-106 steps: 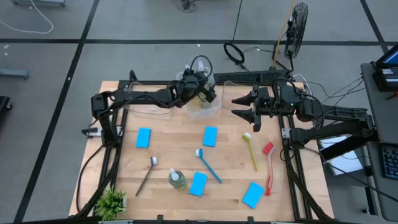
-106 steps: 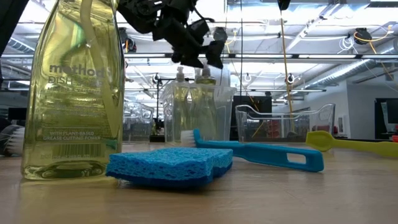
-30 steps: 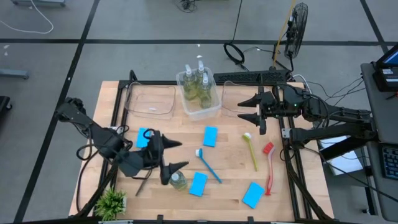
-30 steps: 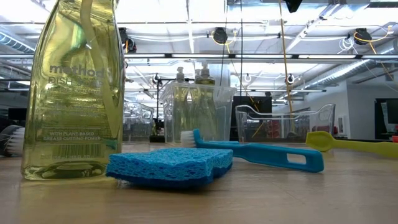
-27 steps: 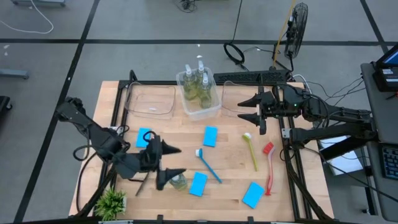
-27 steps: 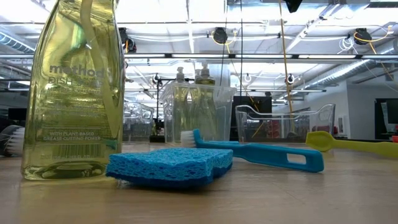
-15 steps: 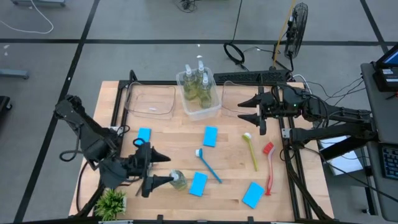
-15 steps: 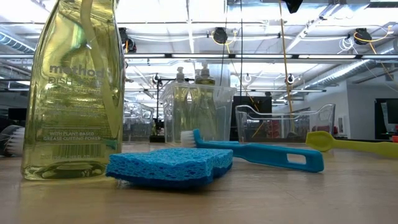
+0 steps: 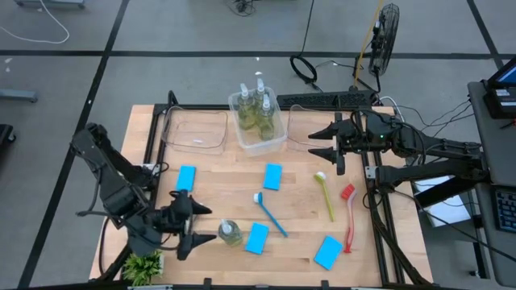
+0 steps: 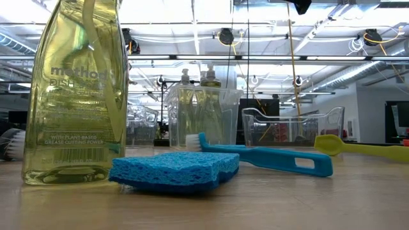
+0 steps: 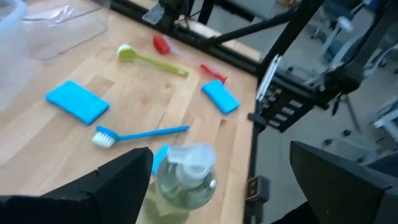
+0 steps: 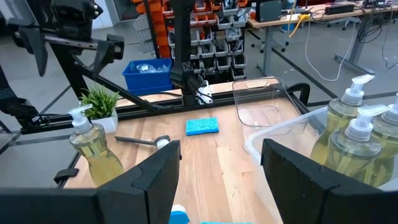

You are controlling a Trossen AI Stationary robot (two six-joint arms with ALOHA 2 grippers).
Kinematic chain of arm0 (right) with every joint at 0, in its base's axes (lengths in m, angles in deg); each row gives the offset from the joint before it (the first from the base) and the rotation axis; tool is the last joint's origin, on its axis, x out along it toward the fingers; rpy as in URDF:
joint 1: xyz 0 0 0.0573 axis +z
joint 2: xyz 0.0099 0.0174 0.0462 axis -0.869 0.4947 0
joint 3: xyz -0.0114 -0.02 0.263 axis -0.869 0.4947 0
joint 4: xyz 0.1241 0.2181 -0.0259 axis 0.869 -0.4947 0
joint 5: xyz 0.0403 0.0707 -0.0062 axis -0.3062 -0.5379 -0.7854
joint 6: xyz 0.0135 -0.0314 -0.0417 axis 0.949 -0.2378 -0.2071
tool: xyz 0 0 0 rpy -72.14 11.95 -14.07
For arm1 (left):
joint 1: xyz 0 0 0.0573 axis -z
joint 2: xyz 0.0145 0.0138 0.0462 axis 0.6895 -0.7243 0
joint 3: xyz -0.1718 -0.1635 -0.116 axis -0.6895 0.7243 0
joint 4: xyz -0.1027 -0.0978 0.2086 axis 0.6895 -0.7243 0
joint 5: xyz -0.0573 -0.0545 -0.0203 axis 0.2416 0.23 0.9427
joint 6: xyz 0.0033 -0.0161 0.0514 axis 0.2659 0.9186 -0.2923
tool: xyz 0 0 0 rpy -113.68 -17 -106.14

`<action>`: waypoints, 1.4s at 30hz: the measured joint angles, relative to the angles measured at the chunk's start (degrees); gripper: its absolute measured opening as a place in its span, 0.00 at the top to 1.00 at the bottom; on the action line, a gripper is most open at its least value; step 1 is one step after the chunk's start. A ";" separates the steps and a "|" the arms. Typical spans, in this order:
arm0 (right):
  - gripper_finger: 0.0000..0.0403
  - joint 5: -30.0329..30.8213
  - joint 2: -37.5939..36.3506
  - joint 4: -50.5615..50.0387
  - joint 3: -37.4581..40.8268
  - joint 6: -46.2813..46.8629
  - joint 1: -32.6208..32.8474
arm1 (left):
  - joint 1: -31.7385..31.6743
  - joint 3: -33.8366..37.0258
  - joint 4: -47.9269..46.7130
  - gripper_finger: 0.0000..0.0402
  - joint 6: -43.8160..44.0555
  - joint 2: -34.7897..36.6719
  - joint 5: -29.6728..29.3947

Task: Pick & Place Kitchen Sink Supplies
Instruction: Put the dish soap into the white bin

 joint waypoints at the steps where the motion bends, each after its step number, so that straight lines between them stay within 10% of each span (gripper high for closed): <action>1: 0.47 0.00 0.00 0.00 0.00 0.00 0.02 | -0.01 0.00 -0.51 0.05 -0.02 -0.25 0.03; 42: 0.47 0.02 0.02 -0.04 0.00 1.43 0.02 | -6.63 -0.04 -1.80 0.05 -4.02 -12.20 2.16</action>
